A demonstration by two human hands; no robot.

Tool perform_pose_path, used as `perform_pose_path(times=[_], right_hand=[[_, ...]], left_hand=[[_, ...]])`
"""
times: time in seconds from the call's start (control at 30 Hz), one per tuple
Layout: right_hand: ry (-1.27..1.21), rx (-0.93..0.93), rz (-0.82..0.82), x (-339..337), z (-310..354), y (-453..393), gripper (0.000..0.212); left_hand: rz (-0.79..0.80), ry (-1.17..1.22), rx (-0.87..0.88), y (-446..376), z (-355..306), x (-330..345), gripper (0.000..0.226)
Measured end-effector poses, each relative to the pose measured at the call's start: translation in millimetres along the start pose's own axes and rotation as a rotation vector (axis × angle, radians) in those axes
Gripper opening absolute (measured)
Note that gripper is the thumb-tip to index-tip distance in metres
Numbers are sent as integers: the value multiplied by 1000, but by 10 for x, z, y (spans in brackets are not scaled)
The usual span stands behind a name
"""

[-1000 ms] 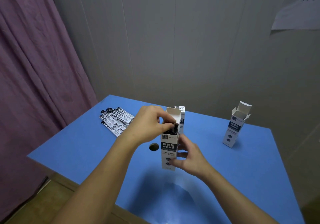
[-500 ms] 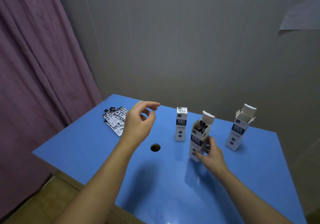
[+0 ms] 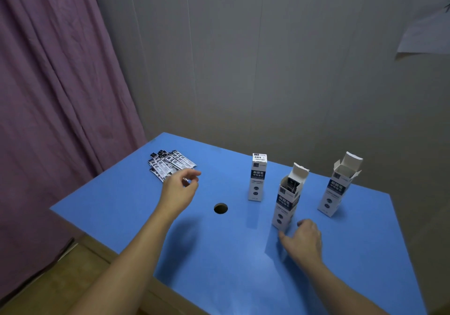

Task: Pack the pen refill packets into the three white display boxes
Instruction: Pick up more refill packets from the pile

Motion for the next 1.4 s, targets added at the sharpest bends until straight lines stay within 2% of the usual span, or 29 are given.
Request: perform_pose_path(times=[0.1, 0.27, 0.4, 0.53, 0.93, 1.13, 1.4], right_hand=[[47, -8, -19, 154, 85, 268, 43], [141, -153, 63, 512, 559, 477, 30], [233, -285, 186, 788, 1111, 486, 37], [269, -338, 273, 1043, 1631, 512, 45], [379, -525, 414, 1791, 2683, 544, 51], [367, -506, 491, 2165, 2949, 238, 44], [314, -486, 532, 2568, 3350, -443, 50]], left_hand=[[32, -91, -54, 2, 337, -56, 19], [115, -322, -51, -51, 801, -330, 24], [167, -513, -27, -107, 1078, -679, 32], [201, -633, -57, -163, 1337, -984, 39], [232, -709, -132, -453, 1895, -1318, 43], [260, -742, -156, -892, 2079, -1242, 43], [343, -677, -290, -1546, 2246, -838, 36]])
Point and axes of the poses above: each hand's wrist, its own y-axis away from the middle knuckle, its own x-axis out of the palm, z = x × y, the point moved 1 cm from there along -y, towards the middle knuckle, and after that the axes turned 13 degrees about -y, right-handed, at the moved point
